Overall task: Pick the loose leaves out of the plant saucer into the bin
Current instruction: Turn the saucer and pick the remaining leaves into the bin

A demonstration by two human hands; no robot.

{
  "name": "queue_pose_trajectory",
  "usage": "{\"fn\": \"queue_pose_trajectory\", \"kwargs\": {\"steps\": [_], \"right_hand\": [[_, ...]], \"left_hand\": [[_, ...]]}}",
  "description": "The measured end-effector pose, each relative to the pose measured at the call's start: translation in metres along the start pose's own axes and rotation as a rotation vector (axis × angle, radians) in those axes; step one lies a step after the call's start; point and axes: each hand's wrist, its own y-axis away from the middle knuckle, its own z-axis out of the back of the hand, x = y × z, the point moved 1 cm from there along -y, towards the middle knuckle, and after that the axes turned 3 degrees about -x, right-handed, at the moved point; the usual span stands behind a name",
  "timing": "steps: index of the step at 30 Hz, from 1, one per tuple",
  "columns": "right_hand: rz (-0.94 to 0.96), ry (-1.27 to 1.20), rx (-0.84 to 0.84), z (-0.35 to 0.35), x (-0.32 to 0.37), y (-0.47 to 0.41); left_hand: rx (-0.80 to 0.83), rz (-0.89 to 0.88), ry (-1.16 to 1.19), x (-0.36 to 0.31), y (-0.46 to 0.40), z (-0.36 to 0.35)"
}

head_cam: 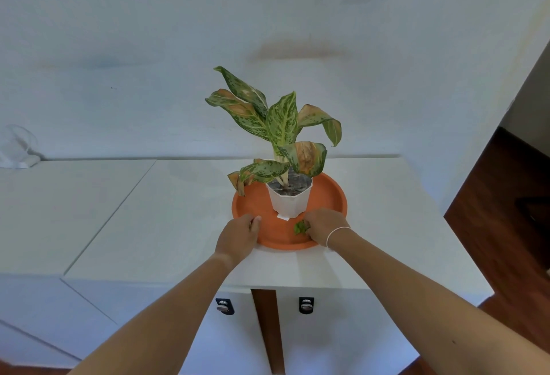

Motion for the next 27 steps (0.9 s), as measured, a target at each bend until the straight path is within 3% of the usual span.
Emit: {"fn": "queue_pose_trajectory", "kwargs": {"steps": [5, 12, 15, 24, 27], "right_hand": [[-0.091, -0.192, 0.029, 0.006, -0.006, 0.002], [-0.478, -1.147, 0.107, 0.016, -0.032, 0.005], [-0.563, -1.395, 0.134, 0.014, -0.041, 0.012], [-0.587, -1.537, 0.082, 0.006, -0.050, 0.018], [-0.557, -1.439, 0.084, 0.009, -0.051, 0.018]], "left_hand": [[0.009, -0.023, 0.031, -0.011, -0.002, -0.002], [0.098, 0.008, 0.060, -0.022, -0.005, -0.008], [0.132, 0.000, 0.048, -0.028, -0.007, -0.013], [0.274, -0.221, -0.252, -0.051, -0.014, -0.031], [0.340, -0.232, -0.295, -0.055, -0.016, -0.038]]}}
